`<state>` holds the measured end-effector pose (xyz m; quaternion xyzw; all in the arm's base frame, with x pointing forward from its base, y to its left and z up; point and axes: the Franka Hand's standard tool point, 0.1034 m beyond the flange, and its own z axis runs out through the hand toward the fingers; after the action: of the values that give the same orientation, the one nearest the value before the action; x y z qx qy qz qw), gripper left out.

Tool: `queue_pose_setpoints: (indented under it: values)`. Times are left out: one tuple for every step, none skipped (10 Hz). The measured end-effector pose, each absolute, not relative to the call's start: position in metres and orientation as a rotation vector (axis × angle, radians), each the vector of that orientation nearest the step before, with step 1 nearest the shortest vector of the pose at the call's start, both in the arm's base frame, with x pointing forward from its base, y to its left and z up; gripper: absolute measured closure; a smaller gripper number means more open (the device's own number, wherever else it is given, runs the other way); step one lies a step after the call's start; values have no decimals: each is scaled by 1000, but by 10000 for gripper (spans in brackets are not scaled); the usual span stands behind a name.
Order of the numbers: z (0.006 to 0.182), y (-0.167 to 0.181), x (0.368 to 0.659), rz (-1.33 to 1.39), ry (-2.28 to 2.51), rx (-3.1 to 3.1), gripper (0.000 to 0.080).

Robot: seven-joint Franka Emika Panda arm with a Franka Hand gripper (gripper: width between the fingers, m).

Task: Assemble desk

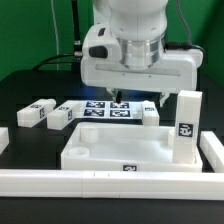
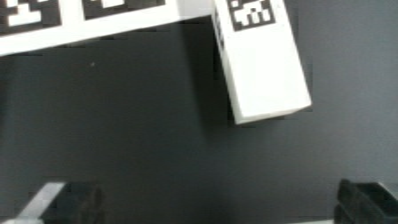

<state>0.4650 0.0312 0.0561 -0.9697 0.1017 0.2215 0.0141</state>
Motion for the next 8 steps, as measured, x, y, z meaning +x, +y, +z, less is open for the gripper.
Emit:
queue_pose_setpoints:
  values:
    - [55, 37, 464, 686, 257, -3041, 150]
    - [54, 40, 464, 690, 160, -3056, 150]
    - [53, 45, 464, 693, 120, -3069, 150]
    - [54, 46, 464, 693, 174, -3069, 150]
    - [53, 45, 462, 713, 169, -3064, 150]
    - [53, 45, 461, 721, 169, -3063, 150]
    - [52, 45, 458, 765, 169, -3054, 150]
    - [50, 44, 452, 859, 157, -3031, 150]
